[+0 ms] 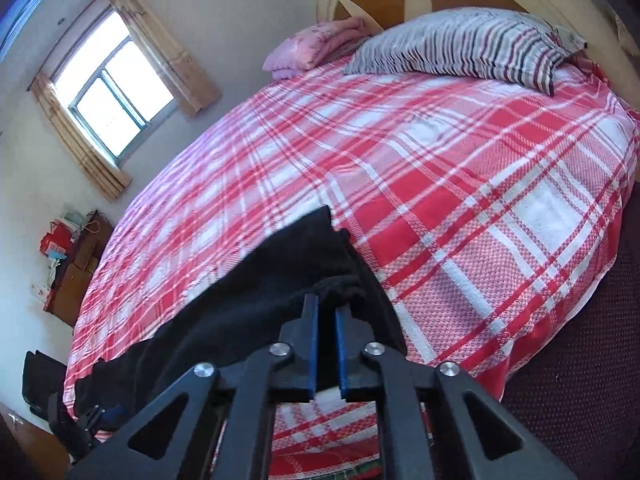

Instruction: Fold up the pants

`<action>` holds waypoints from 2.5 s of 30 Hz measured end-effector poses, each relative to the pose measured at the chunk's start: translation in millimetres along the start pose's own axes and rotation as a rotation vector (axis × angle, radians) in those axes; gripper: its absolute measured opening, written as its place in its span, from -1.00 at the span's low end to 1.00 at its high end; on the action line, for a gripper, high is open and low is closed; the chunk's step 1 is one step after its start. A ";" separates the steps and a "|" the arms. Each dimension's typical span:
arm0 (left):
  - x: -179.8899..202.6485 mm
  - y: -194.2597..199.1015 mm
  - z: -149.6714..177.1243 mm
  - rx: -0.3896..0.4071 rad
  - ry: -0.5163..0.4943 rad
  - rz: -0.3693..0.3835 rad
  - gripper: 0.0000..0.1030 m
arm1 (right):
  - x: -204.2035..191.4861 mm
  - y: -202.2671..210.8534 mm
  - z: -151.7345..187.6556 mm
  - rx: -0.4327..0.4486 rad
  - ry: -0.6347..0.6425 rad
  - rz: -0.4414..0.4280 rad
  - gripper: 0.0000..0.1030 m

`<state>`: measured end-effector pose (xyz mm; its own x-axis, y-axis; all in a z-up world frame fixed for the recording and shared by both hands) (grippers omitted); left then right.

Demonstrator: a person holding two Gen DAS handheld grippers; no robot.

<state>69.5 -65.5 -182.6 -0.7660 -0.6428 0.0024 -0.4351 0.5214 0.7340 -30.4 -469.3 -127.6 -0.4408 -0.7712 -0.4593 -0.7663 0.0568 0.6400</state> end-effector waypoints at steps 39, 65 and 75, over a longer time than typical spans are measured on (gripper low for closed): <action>-16.3 -7.4 -11.6 0.015 0.118 0.069 0.14 | -128.0 -41.9 109.4 -0.039 0.885 0.195 -0.91; -81.2 51.4 17.5 0.013 0.108 -0.169 0.14 | -171.1 -11.7 98.7 -0.067 0.891 0.016 -0.27; -111.9 51.5 72.7 -0.011 0.232 -0.218 0.32 | -346.5 -34.6 92.8 -0.043 1.065 -0.250 -0.26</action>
<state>98.4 74.1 -194.4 -0.5267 -0.8501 -0.0015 -0.5710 0.3524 0.7415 105.6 -145.2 -47.7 0.3705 -0.9121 0.1756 -0.7521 -0.1837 0.6329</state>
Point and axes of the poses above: each gripper's, at about its wrist camera, not at the fingertips, and y roughly against the way its jaws point, x to its right, z to its underside, the point moved 3 cm from there along -y, roughly the way its jaws point, and after that the axes turned 4 degrees about -y, right-handed, at the moved point
